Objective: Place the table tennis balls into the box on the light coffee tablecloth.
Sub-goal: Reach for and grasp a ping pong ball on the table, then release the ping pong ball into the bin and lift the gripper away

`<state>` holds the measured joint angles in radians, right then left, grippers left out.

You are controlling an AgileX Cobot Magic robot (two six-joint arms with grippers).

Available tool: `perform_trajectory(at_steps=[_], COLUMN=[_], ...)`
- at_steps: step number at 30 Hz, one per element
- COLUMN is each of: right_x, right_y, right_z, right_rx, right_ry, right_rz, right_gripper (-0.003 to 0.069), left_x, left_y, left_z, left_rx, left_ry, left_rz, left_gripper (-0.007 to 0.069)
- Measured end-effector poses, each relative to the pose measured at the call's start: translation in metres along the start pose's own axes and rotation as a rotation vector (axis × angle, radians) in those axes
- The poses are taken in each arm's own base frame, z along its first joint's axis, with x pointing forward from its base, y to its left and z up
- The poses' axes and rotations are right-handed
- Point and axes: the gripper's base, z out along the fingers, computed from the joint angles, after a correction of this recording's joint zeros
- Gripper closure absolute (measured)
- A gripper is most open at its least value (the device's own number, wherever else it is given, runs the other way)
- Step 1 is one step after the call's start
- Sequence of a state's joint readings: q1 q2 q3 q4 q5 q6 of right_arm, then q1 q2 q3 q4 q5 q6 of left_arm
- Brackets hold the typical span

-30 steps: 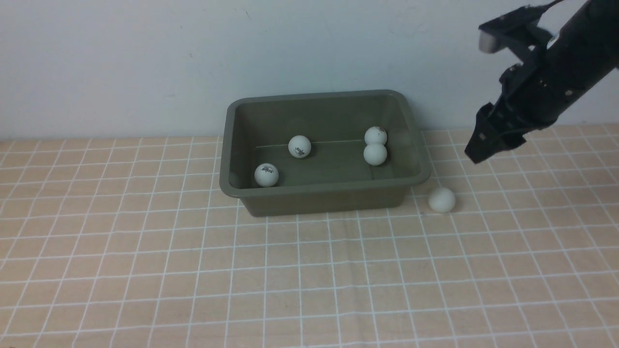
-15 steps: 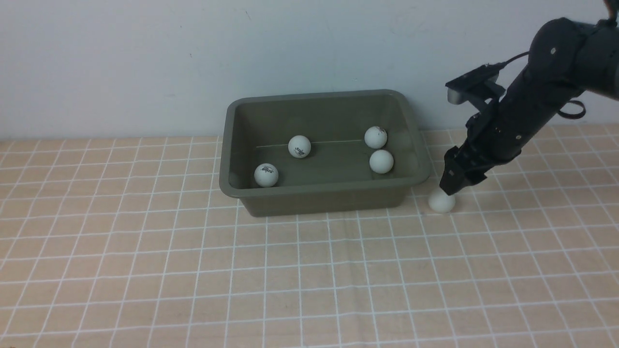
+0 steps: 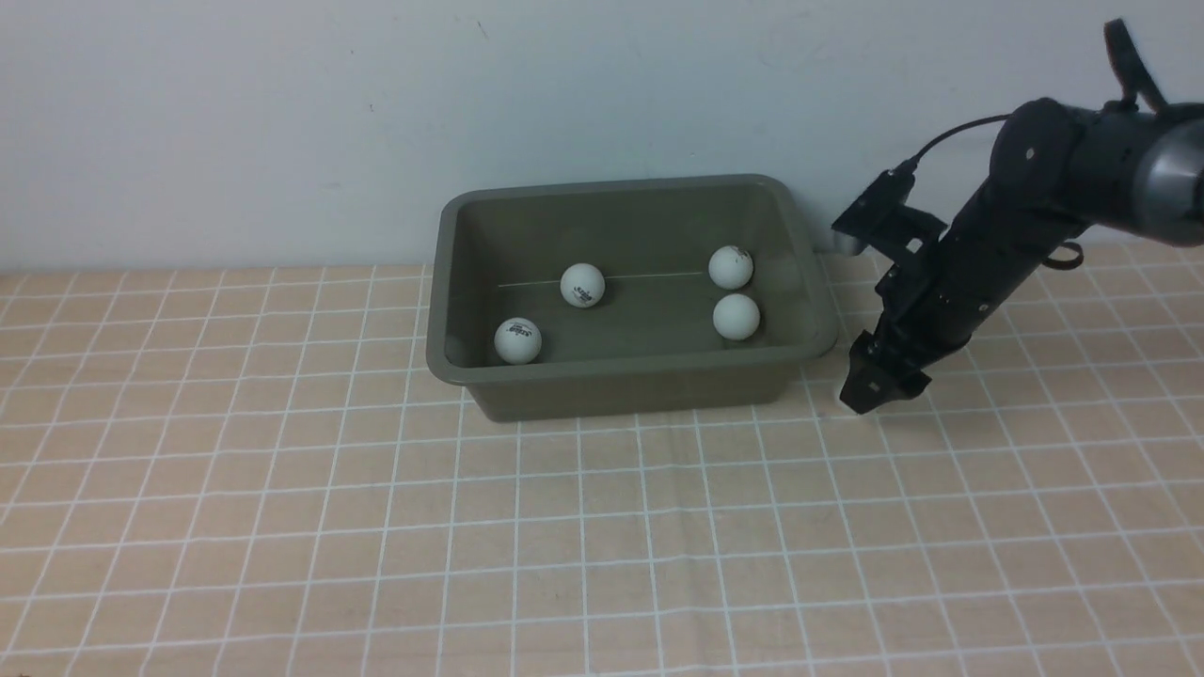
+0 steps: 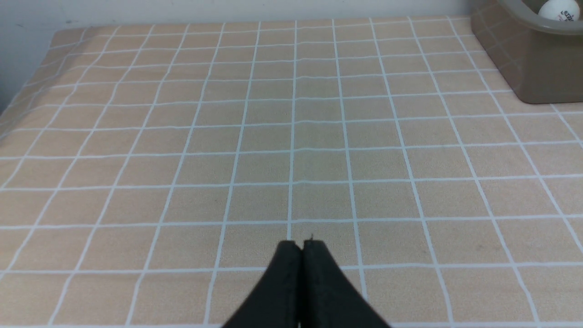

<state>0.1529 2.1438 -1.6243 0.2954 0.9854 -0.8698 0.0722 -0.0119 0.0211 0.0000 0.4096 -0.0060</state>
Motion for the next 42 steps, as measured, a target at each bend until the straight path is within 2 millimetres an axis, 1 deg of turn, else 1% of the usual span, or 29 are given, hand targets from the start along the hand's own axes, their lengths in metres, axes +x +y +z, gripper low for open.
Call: perform_trajectory(at_steps=[5,7,10,11,15,17,19,22,24,25,26,27,29,31,32,33,35,36,41,42], right_x=[0.001,0.000,-0.001,-0.001,-0.001,0.000,-0.003,-0.014,-0.019,-0.029,-0.032,-0.043,-0.056,-0.066,-0.074,-0.074,-0.084,-0.087,-0.098,-0.102], right_y=[-0.002,-0.004,-0.005,-0.005,-0.006,-0.008,-0.013,-0.025,-0.028,-0.032,-0.032,-0.030,-0.022,-0.014,-0.006,-0.005,0.005,0.008,0.023,0.028], right_z=[0.009,0.013,0.014,0.013,0.013,0.008,-0.002,-0.033,-0.047,-0.068,-0.073,-0.091,-0.104,-0.109,-0.109,-0.109,-0.105,-0.103,-0.079,-0.072], right_rx=[0.008,0.013,0.025,0.027,0.034,0.042,0.070,0.158,0.178,0.202,0.198,0.168,0.089,0.006,-0.075,-0.084,-0.179,-0.198,-0.266,-0.280], right_ry=[-0.005,-0.021,-0.032,-0.035,-0.018,0.018,0.064,0.084,0.070,0.023,0.005,-0.070,-0.181,-0.266,-0.332,-0.339,-0.405,-0.415,-0.405,-0.394], right_rz=[-0.012,-0.004,-0.002,-0.002,-0.013,-0.023,-0.023,0.002,0.017,0.030,0.037,0.052,0.062,0.070,0.075,0.076,0.095,0.096,0.095,0.087], right_gripper=[0.0167,0.0179,0.0265,0.0312,0.0310,0.0310,0.0310,0.0310,0.0310,0.0310,0.0310,0.0310,0.0310,0.0310,0.0310,0.0310,0.0310,0.0310,0.0310,0.0310], left_x=[0.000,0.000,0.000,0.000,0.000,0.000,0.000,0.000,0.000,0.000,0.000,0.000,0.000,0.000,0.000,0.000,0.000,0.000,0.000,0.000], left_y=[0.000,0.000,0.000,0.000,0.000,0.000,0.000,0.000,0.000,0.000,0.000,0.000,0.000,0.000,0.000,0.000,0.000,0.000,0.000,0.000], left_z=[0.000,0.000,0.000,0.000,0.000,0.000,0.000,0.000,0.000,0.000,0.000,0.000,0.000,0.000,0.000,0.000,0.000,0.000,0.000,0.000], left_rx=[0.000,0.000,0.000,0.000,0.000,0.000,0.000,0.000,0.000,0.000,0.000,0.000,0.000,0.000,0.000,0.000,0.000,0.000,0.000,0.000], left_ry=[0.000,0.000,0.000,0.000,0.000,0.000,0.000,0.000,0.000,0.000,0.000,0.000,0.000,0.000,0.000,0.000,0.000,0.000,0.000,0.000], left_rz=[0.000,0.000,0.000,0.000,0.000,0.000,0.000,0.000,0.000,0.000,0.000,0.000,0.000,0.000,0.000,0.000,0.000,0.000,0.000,0.000], left_gripper=[0.0693,0.0693,0.0693,0.0693,0.0693,0.0693,0.0693,0.0693,0.0693,0.0693,0.0693,0.0693,0.0693,0.0693,0.0693,0.0693,0.0693,0.0693,0.0693,0.0693])
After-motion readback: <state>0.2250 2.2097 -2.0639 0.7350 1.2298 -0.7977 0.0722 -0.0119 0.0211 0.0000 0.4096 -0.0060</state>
